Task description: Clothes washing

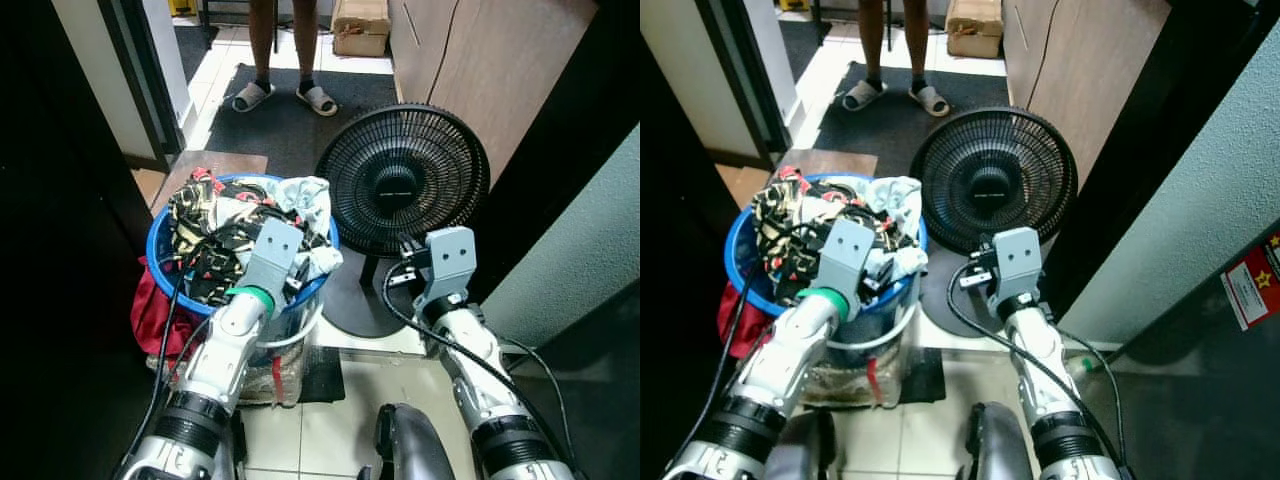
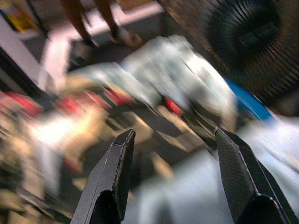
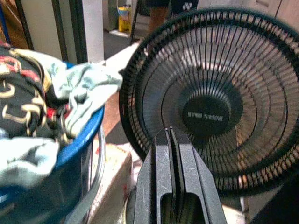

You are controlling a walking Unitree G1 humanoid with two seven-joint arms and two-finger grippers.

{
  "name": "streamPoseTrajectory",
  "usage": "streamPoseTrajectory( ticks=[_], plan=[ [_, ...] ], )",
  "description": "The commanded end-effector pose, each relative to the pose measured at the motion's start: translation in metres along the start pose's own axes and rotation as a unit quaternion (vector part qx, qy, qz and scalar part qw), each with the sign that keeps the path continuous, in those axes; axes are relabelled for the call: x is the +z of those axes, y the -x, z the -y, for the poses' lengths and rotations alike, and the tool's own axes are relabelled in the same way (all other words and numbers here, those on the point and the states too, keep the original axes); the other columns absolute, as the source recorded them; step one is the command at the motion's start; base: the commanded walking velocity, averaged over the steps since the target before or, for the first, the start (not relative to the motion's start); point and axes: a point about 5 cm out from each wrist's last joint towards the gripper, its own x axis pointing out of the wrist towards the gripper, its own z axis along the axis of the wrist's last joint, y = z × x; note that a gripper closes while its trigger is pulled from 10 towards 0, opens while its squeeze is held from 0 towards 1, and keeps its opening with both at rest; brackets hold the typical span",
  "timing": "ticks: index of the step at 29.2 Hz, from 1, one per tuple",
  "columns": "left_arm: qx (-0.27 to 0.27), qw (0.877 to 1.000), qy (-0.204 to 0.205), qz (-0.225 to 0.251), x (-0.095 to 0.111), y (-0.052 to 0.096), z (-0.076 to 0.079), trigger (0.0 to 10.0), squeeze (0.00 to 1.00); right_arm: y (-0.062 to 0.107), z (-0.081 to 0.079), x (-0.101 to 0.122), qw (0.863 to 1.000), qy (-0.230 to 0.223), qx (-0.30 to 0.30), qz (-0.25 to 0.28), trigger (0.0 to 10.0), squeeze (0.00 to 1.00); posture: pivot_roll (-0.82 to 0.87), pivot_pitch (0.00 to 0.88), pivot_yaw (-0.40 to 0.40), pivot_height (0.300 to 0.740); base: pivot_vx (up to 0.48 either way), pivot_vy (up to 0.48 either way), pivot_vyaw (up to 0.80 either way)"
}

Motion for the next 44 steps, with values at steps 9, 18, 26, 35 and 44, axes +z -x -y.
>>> streamPoseTrajectory(
  ticks=[9,18,26,35,44],
  plan=[
    [0.054,0.999,-0.006,-0.005,0.016,-0.013,-0.058,10.0,0.0,-0.014,0.0,-0.001,1.0,0.008,-0.001,-0.012,10.0,0.0,0.13,0.158,-0.019,0.585,0.0,0.0,0.0],
    [0.021,0.997,-0.024,-0.074,-0.015,-0.013,-0.042,10.0,0.0,-0.023,0.018,-0.005,0.998,0.037,-0.018,-0.046,10.0,0.0,0.16,0.272,-0.022,0.585,0.0,0.0,0.0],
    [0.017,0.997,-0.025,-0.076,-0.016,-0.017,-0.042,10.0,0.0,-0.025,0.02,-0.007,0.998,0.041,-0.021,-0.05,10.0,0.0,0.16,0.272,-0.022,0.585,0.0,0.0,0.0],
    [0.017,0.997,-0.026,-0.076,-0.017,-0.017,-0.042,10.0,0.0,-0.026,0.021,-0.008,0.998,0.042,-0.021,-0.05,10.0,0.0,0.16,0.272,-0.022,0.585,0.0,0.0,0.0],
    [0.016,0.997,-0.026,-0.075,-0.017,-0.018,-0.042,10.0,0.0,-0.027,0.021,-0.008,0.998,0.043,-0.021,-0.049,10.0,0.0,0.16,0.272,-0.022,0.585,0.0,0.0,0.0]
  ],
)
